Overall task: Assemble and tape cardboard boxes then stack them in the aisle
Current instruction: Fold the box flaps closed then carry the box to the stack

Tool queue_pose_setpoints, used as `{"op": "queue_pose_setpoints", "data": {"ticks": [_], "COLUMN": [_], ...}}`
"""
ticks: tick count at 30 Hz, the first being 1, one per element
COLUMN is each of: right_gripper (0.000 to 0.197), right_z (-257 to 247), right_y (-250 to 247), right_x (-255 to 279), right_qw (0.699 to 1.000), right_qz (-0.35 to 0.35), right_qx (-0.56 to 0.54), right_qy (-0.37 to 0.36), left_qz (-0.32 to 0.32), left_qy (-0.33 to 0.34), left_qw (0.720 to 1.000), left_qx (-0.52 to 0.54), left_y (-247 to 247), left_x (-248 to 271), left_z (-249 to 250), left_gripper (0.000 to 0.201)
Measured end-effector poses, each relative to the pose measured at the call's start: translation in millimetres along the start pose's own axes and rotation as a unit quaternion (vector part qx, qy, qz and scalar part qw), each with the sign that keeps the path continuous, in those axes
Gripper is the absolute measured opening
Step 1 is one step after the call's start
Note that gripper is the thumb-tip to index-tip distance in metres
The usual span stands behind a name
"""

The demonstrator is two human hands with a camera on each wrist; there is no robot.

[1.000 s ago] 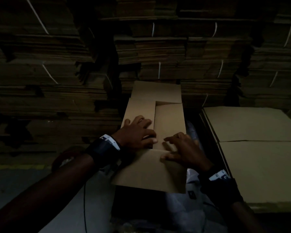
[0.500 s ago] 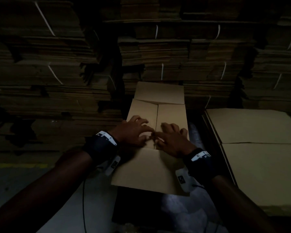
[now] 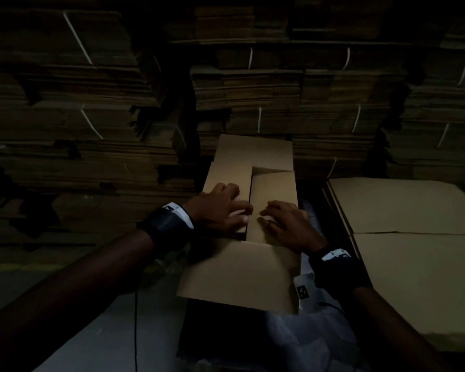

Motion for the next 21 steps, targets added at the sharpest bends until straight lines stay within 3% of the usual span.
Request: {"op": "queue_pose_setpoints", "data": {"ticks": [5,8,12,16,19,21], "right_gripper": [0.045,0.042,0.053,0.036,0.031,0.035], "right_z": [-27.8,-38.1,-49.7,-58.3,-49.5,-27.8], "right_y": [21.1,23.7,-9.0,-66.2,-104.7,-123.9], "right_x": [1.7,-2.1,-4.5,2.7,14.1,19.0], "right_qw": [0.978,0.974,1.000,0.990,0.987,0.975], "right_qz": [-0.125,-0.136,-0.017,0.100,0.122,0.127], "right_qx": [0.167,0.177,0.017,-0.087,-0.085,-0.181], "right_qy": [0.026,0.028,-0.010,-0.049,-0.059,0.032], "left_qz": [0.092,0.156,0.265,0.332,0.300,0.220], "left_qy": [0.000,-0.007,-0.058,-0.140,-0.221,-0.279], "left_qw": [0.992,0.979,0.954,0.931,0.928,0.934], "left_qx": [0.083,0.128,0.129,0.063,-0.013,-0.038], "left_y": [-21.2,-31.7,-58.4,-77.3,-73.3,-59.7], "left_x": [7.7,16.4,38.7,68.4,87.1,94.5], "left_z": [-12.0,-18.1,-37.0,-58.5,-79.0,-91.7], "left_gripper": [0.040,0.047,0.056,0.060,0.050,0.039]}}
Point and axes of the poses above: each hand's wrist, its own x-axis away from the middle knuckle, its own y-axis out of the palm, z = x × y, the point moved 6 cm from there along -x, towards the middle knuckle, and after that the axes turned 13 degrees about -x, right-handed, at the moved point
